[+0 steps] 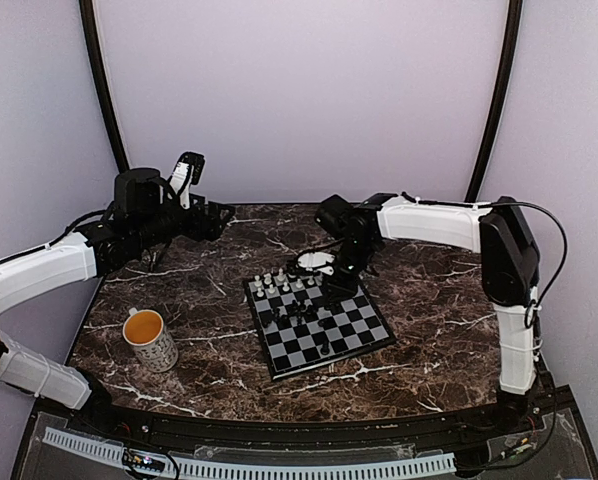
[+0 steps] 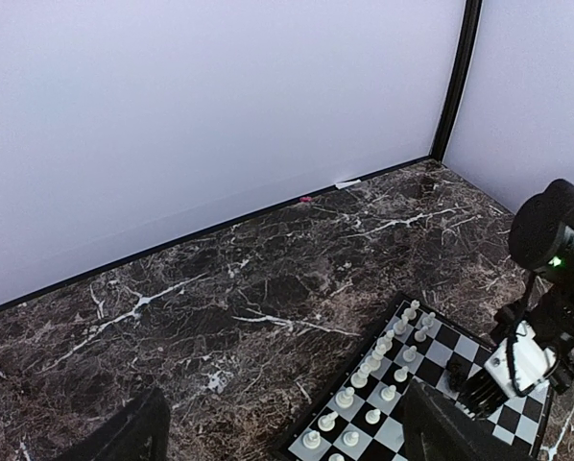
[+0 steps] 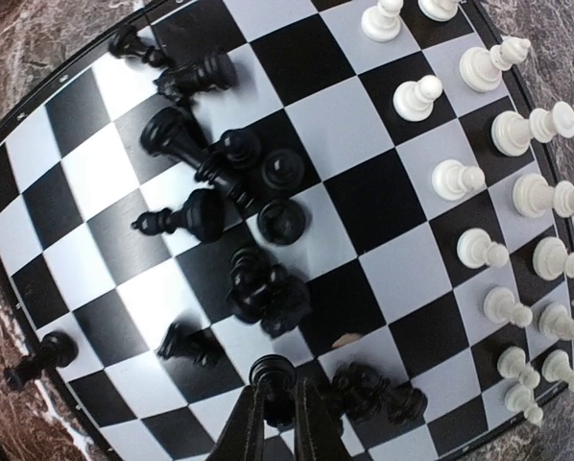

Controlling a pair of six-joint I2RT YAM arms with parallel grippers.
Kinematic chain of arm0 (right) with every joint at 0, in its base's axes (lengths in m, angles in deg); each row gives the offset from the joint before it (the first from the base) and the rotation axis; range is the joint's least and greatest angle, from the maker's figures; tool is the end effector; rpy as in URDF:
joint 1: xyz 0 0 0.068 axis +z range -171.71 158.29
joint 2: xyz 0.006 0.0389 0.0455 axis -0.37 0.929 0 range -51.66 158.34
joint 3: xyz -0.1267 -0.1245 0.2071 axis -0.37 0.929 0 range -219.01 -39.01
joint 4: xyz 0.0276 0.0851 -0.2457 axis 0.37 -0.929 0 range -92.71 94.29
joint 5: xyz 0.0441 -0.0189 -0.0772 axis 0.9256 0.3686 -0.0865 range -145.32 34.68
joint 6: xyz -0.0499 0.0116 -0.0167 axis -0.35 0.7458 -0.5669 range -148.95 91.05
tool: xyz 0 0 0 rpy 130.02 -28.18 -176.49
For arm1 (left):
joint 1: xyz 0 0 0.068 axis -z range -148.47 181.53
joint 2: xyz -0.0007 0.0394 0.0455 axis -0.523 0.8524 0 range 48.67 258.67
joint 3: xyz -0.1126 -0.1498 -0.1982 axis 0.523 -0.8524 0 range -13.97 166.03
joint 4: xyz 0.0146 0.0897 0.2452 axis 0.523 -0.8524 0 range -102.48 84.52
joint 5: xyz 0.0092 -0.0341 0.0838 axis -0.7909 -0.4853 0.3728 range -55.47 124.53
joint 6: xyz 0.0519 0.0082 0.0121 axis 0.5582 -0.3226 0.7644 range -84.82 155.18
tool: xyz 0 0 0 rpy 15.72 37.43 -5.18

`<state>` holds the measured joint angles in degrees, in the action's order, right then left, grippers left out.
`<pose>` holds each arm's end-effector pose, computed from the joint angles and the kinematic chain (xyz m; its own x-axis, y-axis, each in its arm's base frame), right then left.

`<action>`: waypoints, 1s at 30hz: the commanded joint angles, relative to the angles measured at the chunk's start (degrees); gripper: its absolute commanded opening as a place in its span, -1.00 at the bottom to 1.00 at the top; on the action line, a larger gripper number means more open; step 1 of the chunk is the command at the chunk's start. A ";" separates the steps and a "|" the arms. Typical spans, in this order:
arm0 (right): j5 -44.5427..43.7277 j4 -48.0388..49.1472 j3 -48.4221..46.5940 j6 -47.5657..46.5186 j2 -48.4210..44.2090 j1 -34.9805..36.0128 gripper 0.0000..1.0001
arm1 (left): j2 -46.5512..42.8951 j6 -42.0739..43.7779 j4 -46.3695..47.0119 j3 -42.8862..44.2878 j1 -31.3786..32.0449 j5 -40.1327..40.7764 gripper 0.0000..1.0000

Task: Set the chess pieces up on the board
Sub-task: Pick up the rook from the chessboard, then place the rook at a8.

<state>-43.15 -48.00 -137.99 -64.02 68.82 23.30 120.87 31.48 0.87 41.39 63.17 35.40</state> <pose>0.3016 0.3125 0.2026 -0.1344 -0.9290 -0.3447 -0.9900 0.1412 0.0053 0.2549 -0.1563 0.3313 -0.1879 0.0398 -0.9814 0.5008 0.8634 -0.0608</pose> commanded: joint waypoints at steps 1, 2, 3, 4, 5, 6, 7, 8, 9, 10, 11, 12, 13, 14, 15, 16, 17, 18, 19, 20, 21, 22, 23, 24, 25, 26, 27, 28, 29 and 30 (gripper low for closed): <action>1.60 -0.56 5.26 -1.23 -9.24 0.33 -0.80 | -1.33 -0.66 -0.37 1.49 -0.26 -0.75 0.73; 1.85 -0.04 6.51 -1.51 -10.96 0.29 -0.80 | -1.30 -0.75 -0.37 1.50 -0.26 -0.76 0.73; 1.90 0.67 8.68 -1.64 -12.62 0.25 -0.80 | -1.28 -0.81 -0.37 1.51 -0.26 -0.71 0.73; 1.77 1.14 11.39 -1.77 -14.11 0.24 -0.80 | -1.19 -0.89 -0.37 1.56 -0.26 -0.69 0.73; 1.70 1.59 13.36 -2.04 -15.48 0.14 -0.80 | -1.12 -0.92 -0.37 1.57 -0.26 -0.69 0.72; 1.69 1.84 15.34 -2.24 -16.66 0.04 -0.80 | -1.02 -0.95 -0.37 1.54 -0.26 -0.69 0.72; 1.35 2.18 17.23 -2.40 -17.94 -0.05 -0.80 | -0.95 -1.00 -0.42 1.59 -0.26 -0.69 0.72; 1.01 2.52 19.27 -2.56 -19.07 -0.10 -0.80 | -0.89 -1.06 -0.45 1.59 -0.26 -0.73 0.73; 0.34 2.88 21.12 -2.73 -20.15 -0.10 -0.80 | -0.79 -1.05 -0.46 1.64 -0.26 -0.75 0.72; -0.28 3.35 23.02 -2.80 -21.20 -0.17 -0.80 | -0.72 -1.04 -0.50 1.67 -0.26 -0.73 0.72; -1.18 3.79 24.82 -2.81 -22.04 -0.19 -0.80 | -0.63 -1.11 -0.53 1.68 -0.26 -0.71 0.72; -2.03 4.22 26.27 -2.81 -22.86 -0.19 -0.80 | -0.54 -1.07 -0.52 1.69 -0.30 -0.76 0.72; -2.73 4.63 27.65 -2.81 -23.61 -0.19 -0.80 | -0.52 -1.05 -0.53 1.67 -0.28 -0.72 0.72; -3.26 4.92 28.72 -2.81 -24.20 -0.26 -0.80 | -0.43 -1.05 -0.55 1.68 -0.27 -0.70 0.72; -3.67 5.14 29.55 -2.81 -24.89 -0.34 -0.80 | -0.41 -1.09 -0.55 1.62 -0.26 -0.69 0.72; -3.97 5.40 30.34 -2.81 -25.15 -0.36 -0.80 | -0.25 -1.11 -0.55 1.65 -0.26 -0.71 0.72; -4.25 5.72 30.98 -2.81 -25.55 -0.43 -0.80 | -0.23 -1.19 -0.55 1.64 -0.26 -0.70 0.72; -4.75 6.00 31.51 -2.81 -25.72 -0.45 -0.80 | -0.12 -1.20 -0.55 1.66 -0.26 -0.71 0.72; -5.00 6.14 31.82 -2.81 -25.67 -0.53 -0.80 | -0.04 -1.30 -0.59 1.70 -0.26 -1.53 0.72; -5.18 6.13 31.98 -2.86 -25.44 -0.54 -0.80 | 0.02 -1.30 -0.57 1.74 -0.26 -2.26 0.71; -5.37 6.07 32.05 -2.83 -25.13 -0.62 -0.80 | 0.08 -1.30 -0.55 1.70 -0.26 -2.44 0.71; -5.61 6.06 32.13 -2.81 -24.84 -0.63 -0.80 | 0.16 -1.35 -0.60 1.74 -0.26 -2.53 0.71; -5.88 6.33 32.30 -2.69 -24.69 -0.71 -0.80 | 0.14 -1.32 -0.63 1.70 -0.26 -2.58 0.72; -6.18 6.63 32.58 -2.60 -24.62 -0.79 -0.80 | 0.16 -1.31 -0.63 1.76 -0.26 -2.60 0.72; -6.68 7.05 32.96 -2.49 -24.56 -0.92 -0.80 | 0.19 -1.31 -0.64 1.77 -0.26 -2.59 0.71; -7.26 7.44 33.26 -2.46 -24.47 -1.09 -0.80 | 0.21 -1.35 -0.64 1.75 -0.26 -2.61 0.71; -7.69 7.54 33.40 -2.53 -24.31 -1.27 -0.80 | 0.21 -1.38 -0.66 1.72 -0.26 -2.64 0.71; -8.02 7.68 33.41 -2.48 -24.13 -1.40 -0.80 | 0.26 -1.39 -0.65 1.72 -0.26 -2.63 0.71; -8.27 7.77 33.41 -2.39 -24.00 -1.54 -0.80 | 0.23 -1.41 -0.64 1.75 -0.26 -2.67 0.71; -8.23 7.77 33.41 -2.30 -23.98 -1.59 -0.80 | 0.18 -1.40 -0.64 1.75 -0.26 -2.64 0.71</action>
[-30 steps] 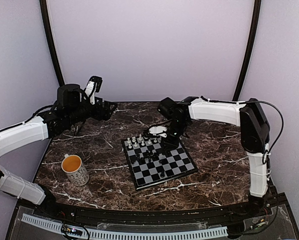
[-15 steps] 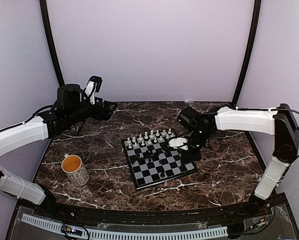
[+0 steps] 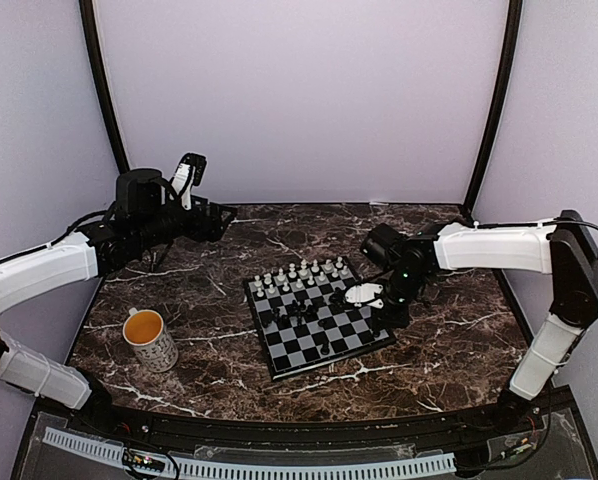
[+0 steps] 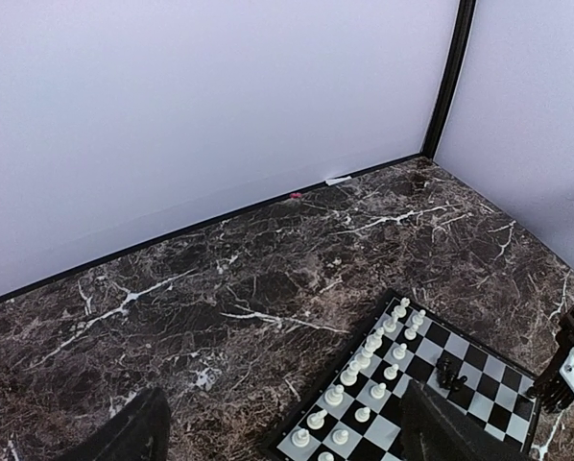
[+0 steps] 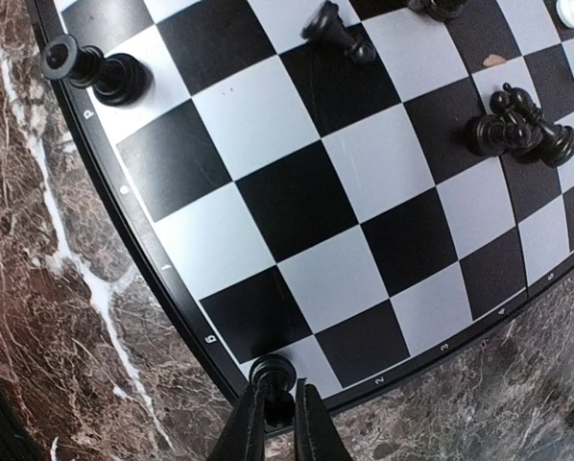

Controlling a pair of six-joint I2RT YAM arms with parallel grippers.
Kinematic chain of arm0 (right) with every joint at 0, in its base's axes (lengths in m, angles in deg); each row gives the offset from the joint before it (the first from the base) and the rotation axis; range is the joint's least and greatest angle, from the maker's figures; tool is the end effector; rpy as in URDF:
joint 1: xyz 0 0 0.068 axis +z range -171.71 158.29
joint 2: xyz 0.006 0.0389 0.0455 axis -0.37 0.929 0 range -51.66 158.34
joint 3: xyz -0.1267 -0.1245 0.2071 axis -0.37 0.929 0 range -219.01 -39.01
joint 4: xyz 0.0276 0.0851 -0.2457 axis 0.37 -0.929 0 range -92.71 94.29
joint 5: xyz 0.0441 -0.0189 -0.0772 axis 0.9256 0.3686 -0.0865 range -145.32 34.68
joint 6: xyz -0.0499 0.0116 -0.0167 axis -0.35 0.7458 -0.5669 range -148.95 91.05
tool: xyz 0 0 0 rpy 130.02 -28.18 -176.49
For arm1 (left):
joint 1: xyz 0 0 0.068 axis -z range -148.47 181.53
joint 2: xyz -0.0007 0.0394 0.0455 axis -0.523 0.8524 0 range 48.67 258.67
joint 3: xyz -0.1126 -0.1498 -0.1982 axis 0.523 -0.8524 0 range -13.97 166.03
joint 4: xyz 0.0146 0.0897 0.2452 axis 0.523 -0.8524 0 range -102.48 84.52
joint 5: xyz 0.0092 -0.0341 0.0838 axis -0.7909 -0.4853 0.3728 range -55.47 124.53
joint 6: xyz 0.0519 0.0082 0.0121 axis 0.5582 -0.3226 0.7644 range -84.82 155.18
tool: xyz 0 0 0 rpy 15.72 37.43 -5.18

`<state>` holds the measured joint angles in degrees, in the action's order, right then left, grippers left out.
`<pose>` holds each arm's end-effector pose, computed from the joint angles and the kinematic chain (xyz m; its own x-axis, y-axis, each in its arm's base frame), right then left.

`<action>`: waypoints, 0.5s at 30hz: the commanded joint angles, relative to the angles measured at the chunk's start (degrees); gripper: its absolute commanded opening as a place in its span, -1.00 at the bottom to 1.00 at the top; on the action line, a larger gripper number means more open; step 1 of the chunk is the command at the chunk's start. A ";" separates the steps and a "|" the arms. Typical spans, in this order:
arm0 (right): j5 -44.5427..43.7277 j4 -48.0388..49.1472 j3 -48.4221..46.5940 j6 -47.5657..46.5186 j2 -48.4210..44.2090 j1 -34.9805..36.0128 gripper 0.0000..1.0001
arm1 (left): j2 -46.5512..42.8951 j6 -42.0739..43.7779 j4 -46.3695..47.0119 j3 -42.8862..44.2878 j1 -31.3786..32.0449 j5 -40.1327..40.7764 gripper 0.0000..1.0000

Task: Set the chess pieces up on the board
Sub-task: Place the rook at a8.

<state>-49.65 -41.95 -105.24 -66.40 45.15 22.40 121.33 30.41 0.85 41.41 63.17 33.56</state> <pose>0.2256 0.2238 0.1962 -0.1239 -0.9630 -0.2394 -0.9878 0.1426 -0.0622 0.2558 -0.1582 0.3291 -0.2061 0.0292 -0.9781 0.5234 0.8478 -0.0850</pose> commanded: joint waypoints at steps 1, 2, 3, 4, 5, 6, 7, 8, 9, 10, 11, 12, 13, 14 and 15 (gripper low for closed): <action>-1.53 1.70 0.63 0.10 -0.31 -0.78 -0.80 | -0.25 -0.32 -0.62 1.74 -0.26 -0.86 0.71; -1.34 1.75 0.65 0.10 -0.31 -0.76 -0.79 | -0.25 -0.32 -0.61 1.71 -0.30 -0.86 0.72; -1.24 1.69 0.67 0.10 -0.25 -0.83 -0.79 | -0.22 -0.32 -0.61 1.77 -0.27 -0.87 0.72; -1.26 1.61 0.63 0.09 -0.18 -0.79 -0.79 | -0.23 -0.32 -0.66 1.72 -0.27 -0.87 0.72; -1.40 1.53 0.67 0.10 -0.14 -0.79 -0.79 | -0.24 -0.37 -0.69 1.73 -0.26 -0.94 0.72; -1.44 1.51 0.67 0.05 -0.09 -0.79 -0.78 | -0.24 -0.44 -0.72 1.79 -0.26 -0.91 0.72; -1.45 1.46 0.61 0.09 0.07 -0.79 -0.78 | -0.24 -0.43 -0.71 1.82 -0.31 -1.01 0.72; -1.47 1.21 0.54 0.15 0.23 -0.79 -0.77 | -0.29 -0.41 -0.70 1.79 -0.28 -1.03 0.72; -1.39 1.16 0.50 0.18 0.36 -0.79 -0.76 | -0.32 -0.41 -0.70 1.79 -0.27 -1.00 0.72; -1.23 0.99 0.47 0.12 0.51 -0.79 -0.76 | -0.32 -0.41 -0.70 1.77 -0.26 -1.02 0.72; -1.10 0.82 0.42 0.17 0.56 -0.79 -0.76 | -0.33 -0.41 -0.70 1.76 -0.26 -1.02 0.72; -1.02 0.70 0.47 0.10 0.52 -0.79 -0.75 | -0.33 -0.41 -0.70 1.80 -0.26 -0.99 0.72; -0.94 0.57 0.49 0.02 0.63 -0.79 -0.75 | -0.33 -0.45 -0.70 1.79 -0.26 -1.10 0.72; -0.95 0.35 0.43 -0.01 0.64 -0.79 -0.75 | -0.33 -0.49 -0.70 1.77 -0.26 -1.16 0.72; -1.01 0.17 0.41 -0.07 0.68 -0.79 -0.75 | -0.33 -0.54 -0.70 1.76 -0.26 -1.25 0.72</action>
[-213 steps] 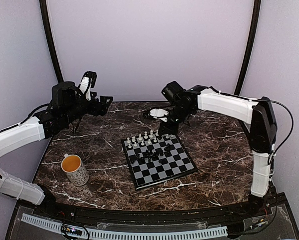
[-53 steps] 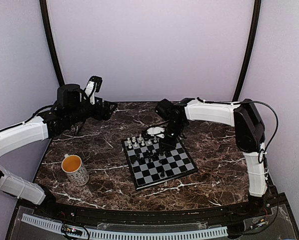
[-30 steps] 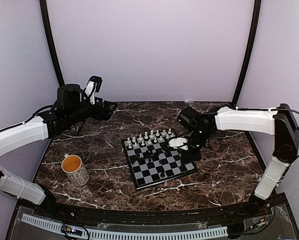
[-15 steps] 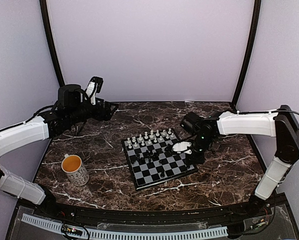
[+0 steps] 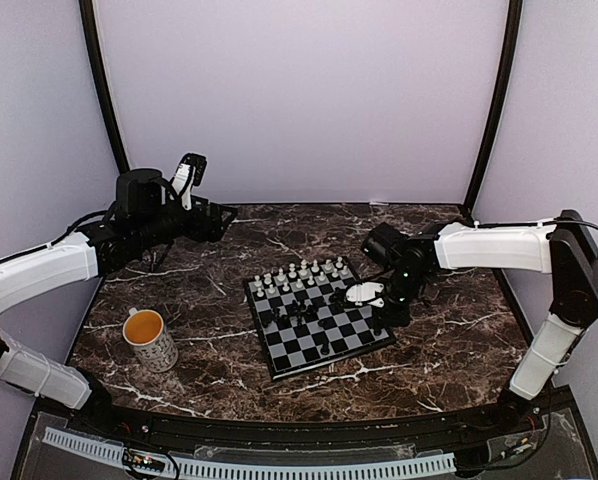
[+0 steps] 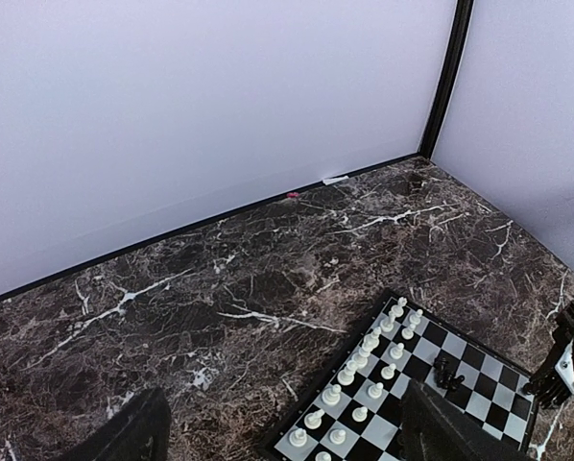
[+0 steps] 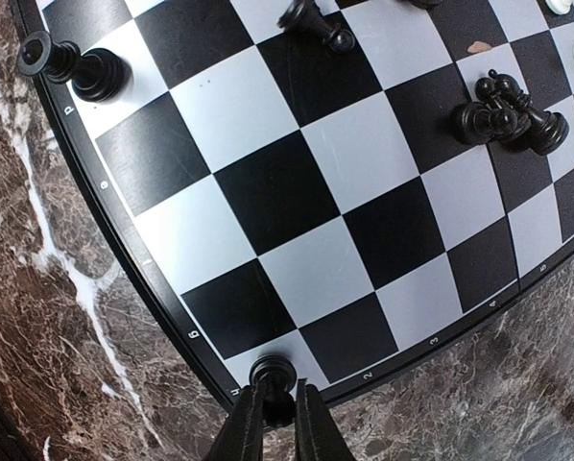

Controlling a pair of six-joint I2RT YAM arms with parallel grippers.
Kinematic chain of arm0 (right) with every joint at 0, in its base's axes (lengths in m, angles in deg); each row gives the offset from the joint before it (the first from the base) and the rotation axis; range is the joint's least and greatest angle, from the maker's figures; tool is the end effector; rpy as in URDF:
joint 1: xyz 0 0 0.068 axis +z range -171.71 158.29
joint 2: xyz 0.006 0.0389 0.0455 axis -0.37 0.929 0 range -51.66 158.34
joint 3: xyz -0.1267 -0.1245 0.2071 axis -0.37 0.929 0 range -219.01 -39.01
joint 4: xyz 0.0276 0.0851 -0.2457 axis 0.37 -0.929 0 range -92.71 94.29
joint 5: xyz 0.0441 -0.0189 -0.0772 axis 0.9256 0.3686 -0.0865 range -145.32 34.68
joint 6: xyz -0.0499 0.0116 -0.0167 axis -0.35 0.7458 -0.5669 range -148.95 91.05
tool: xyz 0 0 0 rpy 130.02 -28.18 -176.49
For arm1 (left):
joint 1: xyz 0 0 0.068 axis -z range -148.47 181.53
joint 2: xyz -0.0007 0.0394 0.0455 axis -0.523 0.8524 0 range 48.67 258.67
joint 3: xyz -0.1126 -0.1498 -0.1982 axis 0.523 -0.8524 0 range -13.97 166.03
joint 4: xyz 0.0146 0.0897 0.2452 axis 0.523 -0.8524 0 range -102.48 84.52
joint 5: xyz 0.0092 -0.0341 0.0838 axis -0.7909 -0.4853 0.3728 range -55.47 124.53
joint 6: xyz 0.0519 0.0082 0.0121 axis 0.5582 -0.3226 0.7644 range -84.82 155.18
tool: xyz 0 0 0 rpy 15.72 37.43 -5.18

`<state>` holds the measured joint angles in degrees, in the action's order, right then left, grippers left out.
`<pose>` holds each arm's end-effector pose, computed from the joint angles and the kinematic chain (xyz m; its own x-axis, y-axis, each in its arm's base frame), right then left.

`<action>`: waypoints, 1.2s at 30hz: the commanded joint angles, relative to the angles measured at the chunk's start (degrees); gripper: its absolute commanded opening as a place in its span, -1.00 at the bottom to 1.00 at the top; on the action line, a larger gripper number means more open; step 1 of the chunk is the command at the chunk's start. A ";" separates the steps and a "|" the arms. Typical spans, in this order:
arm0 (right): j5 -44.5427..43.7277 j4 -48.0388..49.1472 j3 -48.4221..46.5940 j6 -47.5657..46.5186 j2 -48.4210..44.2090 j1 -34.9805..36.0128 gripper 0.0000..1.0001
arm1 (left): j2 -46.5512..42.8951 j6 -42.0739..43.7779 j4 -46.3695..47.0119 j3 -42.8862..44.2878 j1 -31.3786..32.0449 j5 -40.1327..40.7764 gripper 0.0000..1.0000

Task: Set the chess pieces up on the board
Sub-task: Place the rook at a8.

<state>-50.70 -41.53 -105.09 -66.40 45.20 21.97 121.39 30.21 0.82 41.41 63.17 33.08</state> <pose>0.2280 0.2219 0.1954 -0.1316 -0.9639 -0.2315 -0.9850 0.1534 -0.0787 0.2558 -0.1585 0.3287 -0.2098 0.0274 -0.9774 0.5294 0.8436 -0.0900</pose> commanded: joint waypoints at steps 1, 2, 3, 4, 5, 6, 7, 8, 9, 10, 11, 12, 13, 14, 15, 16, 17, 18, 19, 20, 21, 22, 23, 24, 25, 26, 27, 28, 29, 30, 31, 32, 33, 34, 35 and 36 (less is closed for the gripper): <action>-0.03 -0.45 0.25 -0.09 0.76 -0.35 -0.75 | -0.39 -0.38 -0.68 1.84 -0.26 -0.79 0.71; -0.12 -0.56 0.25 -0.12 0.78 -0.31 -0.74 | -0.39 -0.38 -0.68 1.82 -0.26 -0.86 0.71; -0.19 -0.65 0.33 -0.16 0.78 -0.35 -0.74 | -0.39 -0.39 -0.68 1.83 -0.26 -0.88 0.71; -0.08 -0.65 0.42 -0.16 0.79 -0.35 -0.73 | -0.42 -0.39 -0.68 1.88 -0.28 -0.90 0.71; 0.00 -0.56 0.43 -0.09 0.86 -0.35 -0.73 | -0.41 -0.50 -0.68 1.86 -0.27 -0.98 0.71; 0.01 -0.54 0.51 -0.06 0.94 -0.35 -0.72 | -0.38 -0.49 -0.68 1.87 -0.26 -0.99 0.71; -0.01 -0.46 0.52 0.00 0.96 -0.35 -0.72 | -0.39 -0.48 -0.68 1.90 -0.26 -1.03 0.71; -0.05 -0.42 0.64 0.01 1.14 -0.35 -0.71 | -0.39 -0.48 -0.68 1.92 -0.26 -0.97 0.71; -0.19 -0.49 0.73 -0.11 1.28 -0.35 -0.70 | -0.28 -0.48 -0.68 1.93 -0.26 -0.93 0.72; -0.31 -0.54 0.78 -0.16 1.39 -0.35 -0.70 | -0.25 -0.48 -0.68 1.93 -0.26 -0.93 0.71; -0.40 -0.61 0.78 -0.16 1.64 -0.35 -0.69 | -0.29 -0.52 -0.68 1.89 -0.26 -0.86 0.71; -0.40 -0.60 0.83 -0.17 1.71 -0.35 -0.67 | -0.30 -0.44 -0.68 1.85 -0.26 -0.84 0.71; -0.47 -0.53 0.83 -0.17 1.75 -0.35 -0.64 | -0.33 -0.46 -0.68 1.89 -0.26 -0.83 0.72; -0.63 -0.39 0.86 -0.08 1.73 -0.35 -0.61 | -0.27 -0.41 -0.68 1.90 -0.26 -0.83 0.72; -0.81 -0.33 0.83 -0.06 1.75 -0.35 -0.59 | -0.30 -0.44 -0.68 1.86 -0.30 -0.83 0.72; -0.84 -0.44 0.79 -0.05 1.80 -0.35 -0.57 | -0.26 -0.47 -0.72 1.85 -0.28 -0.88 0.72; -0.84 -0.53 0.71 0.00 1.76 -0.36 -0.55 | -0.30 -0.47 -0.70 1.87 -0.27 -0.84 0.72; -0.89 -0.64 0.70 -0.07 1.71 -0.35 -0.54 | -0.30 -0.41 -0.75 1.85 -0.26 -0.84 0.72; -0.85 -0.67 0.69 -0.08 1.67 -0.35 -0.55 | -0.31 -0.44 -0.72 1.89 -0.26 -0.83 0.72; -0.77 -0.85 0.69 -0.12 1.67 -0.35 -0.58 | -0.31 -0.47 -0.69 1.91 -0.26 -0.90 0.71; -0.70 -1.11 0.62 -0.16 1.67 -0.35 -0.60 | -0.31 -0.47 -0.73 1.88 -0.26 -0.91 0.71; -0.72 -1.31 0.59 -0.16 1.67 -0.35 -0.62 | -0.31 -0.48 -0.69 1.86 -0.26 -0.98 0.71; -0.72 -1.53 0.53 -0.17 1.67 -0.35 -0.64 | -0.31 -0.52 -0.69 1.87 -0.26 -1.00 0.71; -0.67 -1.76 0.59 -0.24 1.67 -0.35 -0.66 | -0.31 -0.62 -0.75 1.86 -0.26 -1.03 0.72; -0.79 -1.81 0.73 -0.25 1.59 -0.35 -0.67 | -0.31 -0.59 -0.71 1.87 -0.26 -1.10 0.72; -0.91 -1.74 0.84 -0.25 1.44 -0.35 -0.68 | -0.37 -0.59 -0.69 1.85 -0.26 -1.08 0.71; -1.00 -1.78 0.93 -0.30 1.41 -0.35 -0.70 | -0.38 -0.62 -0.68 1.85 -0.26 -1.09 0.71; -1.08 -1.80 0.95 -0.34 1.38 -0.35 -0.71 | -0.39 -0.65 -0.68 1.89 -0.26 -1.09 0.71; -1.17 -1.81 1.03 -0.34 1.31 -0.35 -0.71 | -0.39 -0.63 -0.73 1.90 -0.26 -1.09 0.72; -1.24 -1.96 1.10 -0.34 1.25 -0.35 -0.72 | -0.39 -0.60 -0.71 1.86 -0.26 -1.10 0.72; -1.29 -1.99 1.13 -0.34 1.23 -0.35 -0.72 | -0.39 -0.59 -0.74 1.89 -0.26 -1.10 0.72; -1.40 -2.05 1.13 -0.34 1.11 -0.35 -0.73 | -0.37 -0.58 -0.70 1.85 -0.26 -1.14 0.72; -1.52 -2.07 1.20 -0.34 1.13 -0.35 -0.73 | -0.38 -0.63 -0.73 1.89 -0.26 -1.16 0.72; -1.66 -2.01 1.22 -0.34 1.08 -0.35 -0.73 | -0.39 -0.60 -0.70 1.85 -0.26 -1.18 0.72; -1.82 -1.99 1.30 -0.41 1.10 -0.35 -0.73 | -0.39 -0.71 -0.71 1.85 -0.26 -1.22 0.72; -2.01 -1.87 1.42 -0.35 1.13 -0.35 -0.73 | -0.39 -0.72 -0.74 1.84 -0.26 -1.22 0.72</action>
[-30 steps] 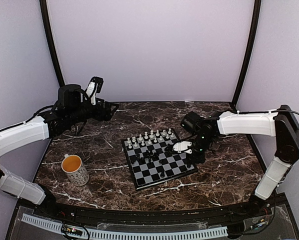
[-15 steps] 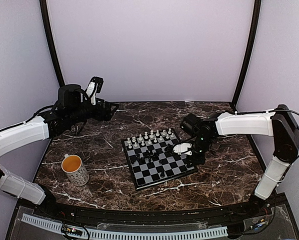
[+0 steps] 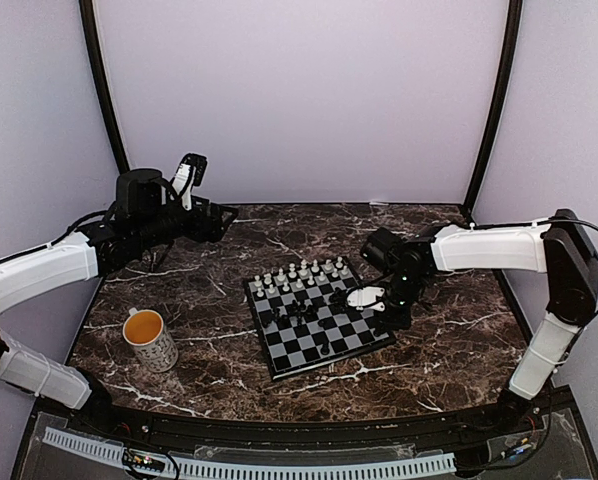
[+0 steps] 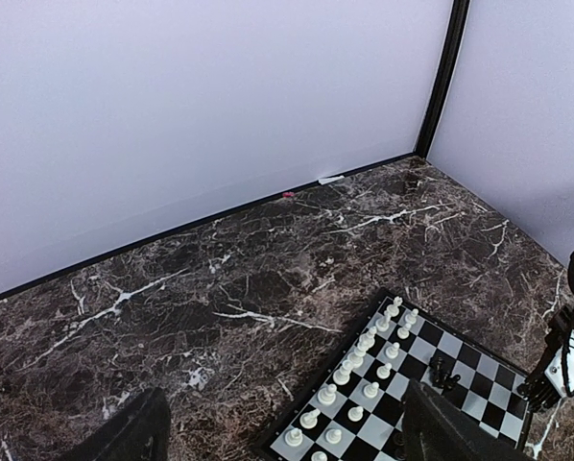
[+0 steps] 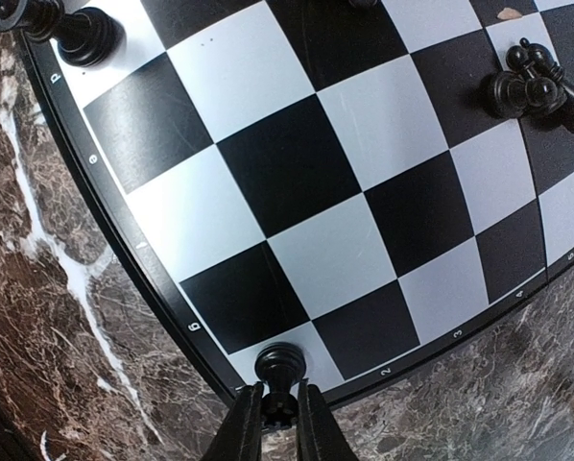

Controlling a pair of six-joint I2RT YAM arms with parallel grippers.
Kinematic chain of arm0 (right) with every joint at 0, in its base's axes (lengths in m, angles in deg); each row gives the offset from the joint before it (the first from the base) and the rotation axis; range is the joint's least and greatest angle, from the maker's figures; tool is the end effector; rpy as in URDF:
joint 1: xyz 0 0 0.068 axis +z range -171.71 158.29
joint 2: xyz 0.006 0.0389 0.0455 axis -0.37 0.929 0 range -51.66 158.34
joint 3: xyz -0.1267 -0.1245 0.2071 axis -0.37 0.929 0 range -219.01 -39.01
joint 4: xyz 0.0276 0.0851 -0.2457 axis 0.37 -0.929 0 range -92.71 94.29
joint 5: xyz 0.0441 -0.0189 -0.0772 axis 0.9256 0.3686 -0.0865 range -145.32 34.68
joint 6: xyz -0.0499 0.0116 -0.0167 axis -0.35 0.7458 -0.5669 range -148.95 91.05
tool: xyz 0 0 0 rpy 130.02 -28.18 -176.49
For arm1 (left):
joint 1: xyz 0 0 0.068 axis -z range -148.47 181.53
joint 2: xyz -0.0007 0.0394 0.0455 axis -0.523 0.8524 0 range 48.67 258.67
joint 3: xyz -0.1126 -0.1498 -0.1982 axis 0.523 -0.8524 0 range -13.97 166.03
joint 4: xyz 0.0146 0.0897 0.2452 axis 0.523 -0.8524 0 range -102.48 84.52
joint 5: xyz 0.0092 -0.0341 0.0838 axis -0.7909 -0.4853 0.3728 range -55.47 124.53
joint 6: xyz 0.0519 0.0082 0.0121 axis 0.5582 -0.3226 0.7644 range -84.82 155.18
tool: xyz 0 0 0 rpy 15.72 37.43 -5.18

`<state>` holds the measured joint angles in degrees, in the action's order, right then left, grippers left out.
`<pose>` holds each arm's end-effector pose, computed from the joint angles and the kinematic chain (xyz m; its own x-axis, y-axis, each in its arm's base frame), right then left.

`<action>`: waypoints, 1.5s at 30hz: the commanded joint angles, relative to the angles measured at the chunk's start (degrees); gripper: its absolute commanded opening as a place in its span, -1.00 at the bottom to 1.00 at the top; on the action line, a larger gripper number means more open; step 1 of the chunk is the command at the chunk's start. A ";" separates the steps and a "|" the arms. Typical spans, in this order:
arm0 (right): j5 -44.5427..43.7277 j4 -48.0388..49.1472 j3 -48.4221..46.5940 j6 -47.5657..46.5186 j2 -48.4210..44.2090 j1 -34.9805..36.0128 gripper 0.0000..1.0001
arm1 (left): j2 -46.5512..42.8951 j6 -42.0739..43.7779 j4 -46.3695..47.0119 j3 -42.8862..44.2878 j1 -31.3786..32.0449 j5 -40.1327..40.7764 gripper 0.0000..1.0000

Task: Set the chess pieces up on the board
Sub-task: Place the rook at a8, then pick up the rook from the chessboard.

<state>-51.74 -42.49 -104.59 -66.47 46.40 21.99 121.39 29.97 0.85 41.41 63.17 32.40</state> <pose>0.2271 0.2203 0.1864 -0.1382 -0.9730 -0.1851 -0.9862 0.1524 -0.0648 0.2556 -0.1589 0.3288 -0.2125 0.0242 -0.9769 0.5383 0.8373 -0.0963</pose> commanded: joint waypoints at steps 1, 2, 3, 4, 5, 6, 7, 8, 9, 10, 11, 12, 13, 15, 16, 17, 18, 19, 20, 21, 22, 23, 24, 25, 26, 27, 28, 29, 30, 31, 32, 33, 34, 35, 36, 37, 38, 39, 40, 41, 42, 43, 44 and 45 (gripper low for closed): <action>-1.14 -0.84 1.04 -0.32 -0.06 -0.37 -0.74 | -0.39 -0.45 -0.78 1.84 -0.26 -0.65 0.72; -1.24 -0.85 1.13 -0.28 -0.06 -0.37 -0.74 | -0.46 -0.43 -0.79 1.86 -0.26 -0.74 0.72; -1.28 -0.84 1.26 -0.28 -0.06 -0.37 -0.74 | -0.47 -0.53 -0.79 1.85 -0.26 -0.72 0.72; -1.35 -0.84 1.33 -0.28 -0.15 -0.37 -0.75 | -0.41 -0.51 -0.79 1.85 -0.26 -0.79 0.72; -1.37 -0.89 1.41 -0.28 -0.22 -0.33 -0.76 | -0.45 -0.50 -0.77 1.89 -0.26 -0.77 0.72; -1.50 -0.87 1.49 -0.28 -0.30 -0.35 -0.76 | -0.47 -0.50 -0.74 1.90 -0.26 -0.77 0.72; -1.61 -0.86 1.51 -0.28 -0.41 -0.37 -0.77 | -0.48 -0.54 -0.73 1.87 -0.26 -0.77 0.72; -1.76 -0.91 1.59 -0.35 -0.51 -0.37 -0.77 | -0.48 -0.57 -0.76 1.87 -0.26 -0.81 0.72; -1.93 -0.92 1.66 -0.36 -0.65 -0.37 -0.77 | -0.48 -0.63 -0.74 1.89 -0.26 -0.89 0.72; -2.09 -1.01 1.68 -0.36 -0.76 -0.37 -0.77 | -0.48 -0.60 -0.78 1.87 -0.26 -0.92 0.72; -2.39 -1.22 1.76 -0.32 -0.88 -0.37 -0.78 | -0.48 -0.59 -0.78 1.87 -0.26 -0.94 0.72; -2.61 -1.36 1.87 -0.29 -1.04 -0.37 -0.78 | -0.48 -0.59 -0.79 1.86 -0.26 -0.99 0.72; -2.81 -0.99 2.18 -0.19 -1.34 -0.46 -0.78 | -0.48 -0.63 -0.79 1.87 -0.33 -0.98 0.72; -2.68 -0.35 2.70 -0.02 -1.83 -0.48 -0.77 | -0.44 -0.70 -0.83 1.94 -0.27 -1.07 0.71; -2.51 -0.39 2.69 0.06 -1.78 -0.46 -0.77 | -0.46 -0.81 -0.80 1.94 -0.27 -1.28 0.71; -2.35 -0.49 2.59 0.15 -1.51 -0.46 -0.77 | -0.43 -0.88 -0.80 1.95 -0.26 -1.38 0.72; -2.34 -0.56 2.57 0.24 -1.25 -0.39 -0.77 | -0.40 -0.86 -0.79 1.99 -0.26 -1.45 0.71; -2.41 -0.51 2.52 0.24 -1.07 -0.45 -0.77 | -0.40 -0.85 -0.79 1.99 -0.26 -1.46 0.71; -2.43 -0.34 2.49 0.21 -1.01 -0.42 -0.77 | -0.40 -0.87 -0.79 1.96 -0.30 -1.47 0.71; -2.43 -0.21 2.48 0.19 -0.96 -0.46 -0.74 | -0.40 -0.86 -0.79 1.94 -0.27 -1.47 0.71; -2.47 -0.11 2.33 0.29 -0.87 -0.46 -0.69 | -0.44 -0.90 -0.79 1.93 -0.27 -1.47 0.71; -2.51 -0.05 2.18 0.33 -0.79 -0.46 -0.64 | -0.46 -0.87 -0.79 1.97 -0.26 -1.43 0.71; -2.52 -0.03 2.09 0.34 -0.77 -0.46 -0.60 | -0.48 -0.90 -0.79 1.95 -0.26 -1.35 0.71; -2.52 -0.10 1.93 0.30 -0.77 -0.46 -0.55 | -0.48 -0.89 -0.79 2.00 -0.31 -1.28 0.71; -2.52 -0.19 1.88 0.33 -0.84 -0.46 -0.51 | -0.48 -0.82 -0.79 2.01 -0.27 -1.29 0.71; -2.38 -0.42 1.71 0.34 -0.97 -0.46 -0.45 | -0.48 -0.82 -0.79 2.02 -0.27 -1.25 0.71; -2.08 -0.67 1.46 0.27 -1.13 -0.46 -0.39 | -0.42 -0.88 -0.79 2.02 -0.26 -1.26 0.71; -1.75 -1.05 1.05 0.25 -1.38 -0.48 -0.36 | -0.45 -0.86 -0.79 1.97 -0.26 -1.28 0.72; -1.28 -1.51 0.43 0.25 -1.65 -0.49 -0.32 | -0.43 -0.86 -0.79 2.01 -0.26 -1.34 0.71; -0.46 -2.22 -0.34 0.10 -1.86 -0.54 -0.29 | -0.41 -0.85 -0.79 1.97 -0.26 -1.42 0.71; 0.42 -3.12 -1.39 0.01 -2.09 -0.55 -0.26 | -0.33 -0.85 -0.79 1.98 -0.26 -1.44 0.71; 1.33 -3.85 -2.58 -0.05 -2.23 -0.55 -0.23 | -0.32 -0.92 -0.79 2.00 -0.26 -1.42 0.72; 2.35 -4.48 -3.81 -0.09 -2.26 -0.55 -0.21 | -0.24 -1.02 -0.83 1.99 -0.26 -1.36 0.72; 3.20 -5.01 -5.22 -0.10 -2.22 -0.63 -0.19 | -0.14 -1.49 -0.91 2.00 -0.26 -0.68 0.74; 3.95 -5.33 -6.45 0.02 -2.13 -0.64 -0.17 | 0.02 -2.00 -1.07 2.34 -0.26 -0.24 0.92; 4.45 -5.43 -7.81 0.12 -1.90 -0.71 -0.16 | 0.50 -4.28 -2.38 2.71 -0.26 1.91 0.95; 4.75 -5.27 -9.09 0.27 -1.58 -0.79 -0.15 | 1.02 -6.48 -3.96 4.43 -0.48 3.65 0.97; 4.72 -4.73 -10.44 0.66 -0.97 -0.88 -0.14 | 2.86 -12.34 -9.69 5.95 -0.81 5.54 0.97; 4.70 -4.28 -12.00 1.00 0.27 -0.97 -0.14 | 4.00 -14.46 -12.67 10.49 -2.07 4.58 0.97; 4.70 -3.92 -13.73 1.16 1.41 -1.06 -0.14 | 6.94 -17.79 -19.36 13.11 -2.70 1.51 0.98; 4.78 -3.49 -15.84 1.41 2.90 -1.14 -0.13 | 8.46 -19.38 -22.51 19.27 -4.04 -0.51 0.98; 4.63 -2.91 -17.97 1.95 4.27 -1.16 -0.13 | 11.68 -22.14 -29.58 26.41 -5.09 -3.85 0.98; 4.91 -2.60 -20.17 2.36 6.03 -1.16 -0.13 | 13.16 -23.62 -33.47 29.86 -5.36 -5.12 0.97; 5.38 -2.28 -22.48 2.69 7.72 -1.16 -0.13 | 15.72 -25.35 -39.08 36.51 -5.56 -8.19 0.97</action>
<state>-48.25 -46.60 -120.33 -65.73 48.50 21.38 131.93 15.78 -17.78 61.19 59.83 31.88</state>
